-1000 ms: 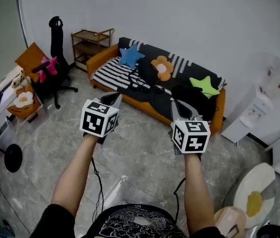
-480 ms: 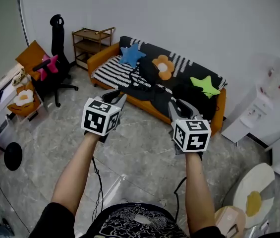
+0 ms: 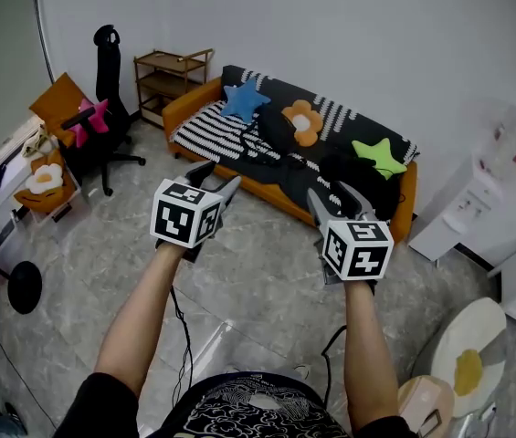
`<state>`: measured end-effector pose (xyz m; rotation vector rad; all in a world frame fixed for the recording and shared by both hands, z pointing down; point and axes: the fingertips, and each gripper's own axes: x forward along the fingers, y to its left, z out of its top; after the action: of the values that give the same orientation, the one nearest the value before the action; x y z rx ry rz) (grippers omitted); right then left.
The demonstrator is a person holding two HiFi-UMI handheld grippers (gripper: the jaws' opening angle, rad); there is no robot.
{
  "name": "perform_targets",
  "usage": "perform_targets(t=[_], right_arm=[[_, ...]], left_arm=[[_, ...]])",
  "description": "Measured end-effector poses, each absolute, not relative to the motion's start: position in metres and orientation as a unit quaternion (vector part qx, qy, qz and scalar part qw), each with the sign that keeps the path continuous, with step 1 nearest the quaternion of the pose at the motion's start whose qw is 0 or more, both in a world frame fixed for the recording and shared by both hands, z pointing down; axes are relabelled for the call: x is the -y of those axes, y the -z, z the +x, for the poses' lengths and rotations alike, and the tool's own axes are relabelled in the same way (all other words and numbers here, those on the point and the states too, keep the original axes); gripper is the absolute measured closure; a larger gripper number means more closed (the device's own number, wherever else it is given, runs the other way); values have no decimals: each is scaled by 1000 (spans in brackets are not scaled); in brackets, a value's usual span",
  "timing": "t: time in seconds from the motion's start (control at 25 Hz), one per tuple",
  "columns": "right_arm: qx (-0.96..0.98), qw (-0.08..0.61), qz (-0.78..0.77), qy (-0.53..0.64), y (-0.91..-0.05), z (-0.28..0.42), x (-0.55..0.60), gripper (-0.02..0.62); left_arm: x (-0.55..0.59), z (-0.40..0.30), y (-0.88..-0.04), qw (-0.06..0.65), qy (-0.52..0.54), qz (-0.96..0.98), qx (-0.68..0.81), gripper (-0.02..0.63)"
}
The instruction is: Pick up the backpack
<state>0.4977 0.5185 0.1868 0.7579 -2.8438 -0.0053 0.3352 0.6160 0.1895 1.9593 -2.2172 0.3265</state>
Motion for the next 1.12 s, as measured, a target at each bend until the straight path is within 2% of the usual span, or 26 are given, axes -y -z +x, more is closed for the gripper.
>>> perform_targets(t=[0.28, 0.56, 0.68, 1.12], right_arm=[[963, 103, 247, -18, -190, 492, -523, 218], [964, 106, 240, -28, -195, 484, -526, 111], [965, 104, 240, -26, -194, 481, -522, 94], [967, 101, 230, -30, -203, 456, -489, 78]], left_arm=[[-622, 331, -189, 84, -77, 666, 737, 263], [-626, 323, -193, 94, -94, 665, 735, 222], [-621, 320, -190, 89, -101, 661, 738, 179], [-589, 296, -195, 84, -102, 655, 744, 166]])
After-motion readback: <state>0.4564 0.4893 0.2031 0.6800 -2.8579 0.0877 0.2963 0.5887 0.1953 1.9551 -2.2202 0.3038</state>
